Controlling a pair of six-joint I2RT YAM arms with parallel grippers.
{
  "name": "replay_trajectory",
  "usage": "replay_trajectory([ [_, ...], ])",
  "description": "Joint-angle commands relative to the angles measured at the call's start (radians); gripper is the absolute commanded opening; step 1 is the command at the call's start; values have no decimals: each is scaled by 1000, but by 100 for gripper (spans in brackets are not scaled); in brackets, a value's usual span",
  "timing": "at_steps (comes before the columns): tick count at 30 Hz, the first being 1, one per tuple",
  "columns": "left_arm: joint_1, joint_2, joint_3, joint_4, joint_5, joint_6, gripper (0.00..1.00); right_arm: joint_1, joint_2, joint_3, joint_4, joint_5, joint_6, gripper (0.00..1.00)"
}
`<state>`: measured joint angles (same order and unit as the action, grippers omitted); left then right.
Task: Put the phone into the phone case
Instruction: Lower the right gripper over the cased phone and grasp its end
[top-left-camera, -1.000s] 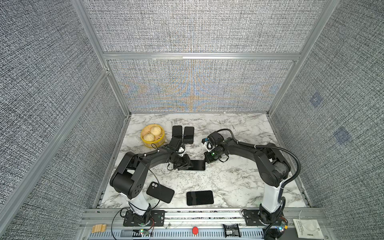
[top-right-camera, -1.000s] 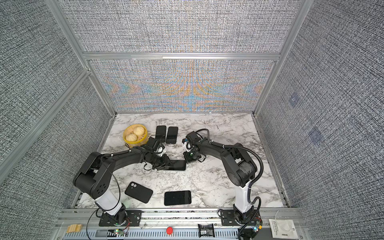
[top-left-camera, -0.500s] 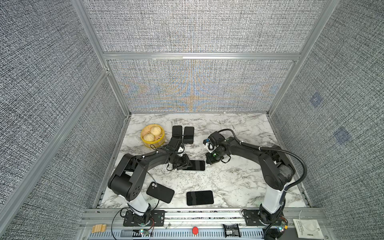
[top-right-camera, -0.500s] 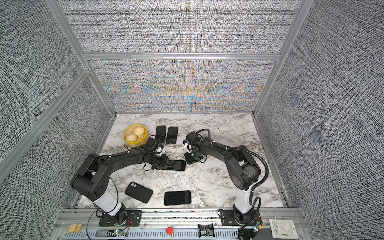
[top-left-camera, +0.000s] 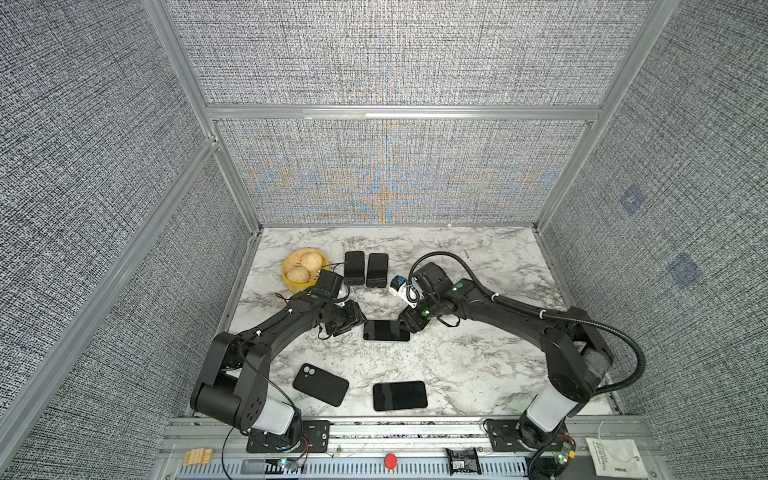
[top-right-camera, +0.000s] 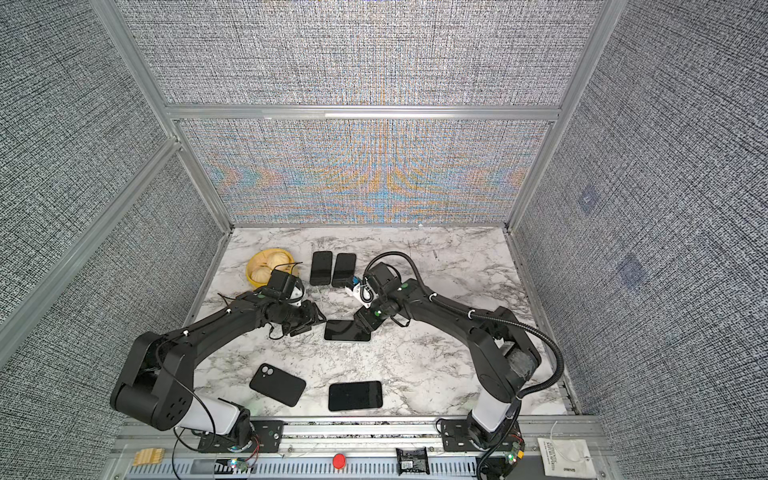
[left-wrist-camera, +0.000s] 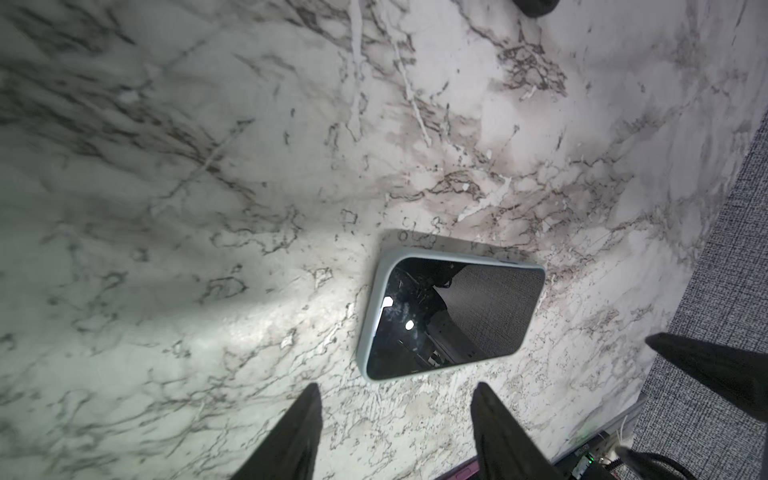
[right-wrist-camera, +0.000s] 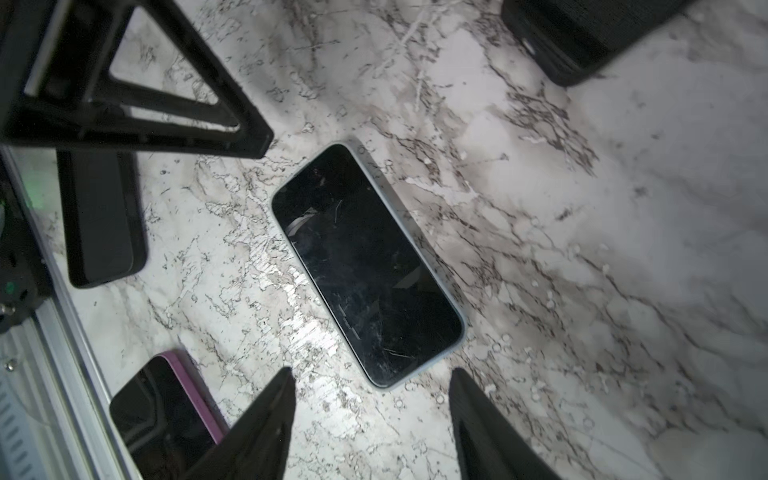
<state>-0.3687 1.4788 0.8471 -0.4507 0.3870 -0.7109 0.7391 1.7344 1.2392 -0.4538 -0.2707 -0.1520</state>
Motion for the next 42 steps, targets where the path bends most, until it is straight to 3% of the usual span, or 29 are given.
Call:
replay_trajectory([
  [1, 21, -9, -3, -36, -16, 9, 61, 20, 55, 67, -38, 10, -179, 68],
  [8, 79, -21, -27, -37, 11, 28, 61, 80, 170, 141, -54, 46, -384, 82],
  [12, 102, -23, -43, -34, 23, 33, 61, 92, 234, 193, -90, 51, -430, 86],
  [42, 129, 0, -82, 18, 72, 27, 61, 89, 414, 320, -180, 67, -433, 93],
])
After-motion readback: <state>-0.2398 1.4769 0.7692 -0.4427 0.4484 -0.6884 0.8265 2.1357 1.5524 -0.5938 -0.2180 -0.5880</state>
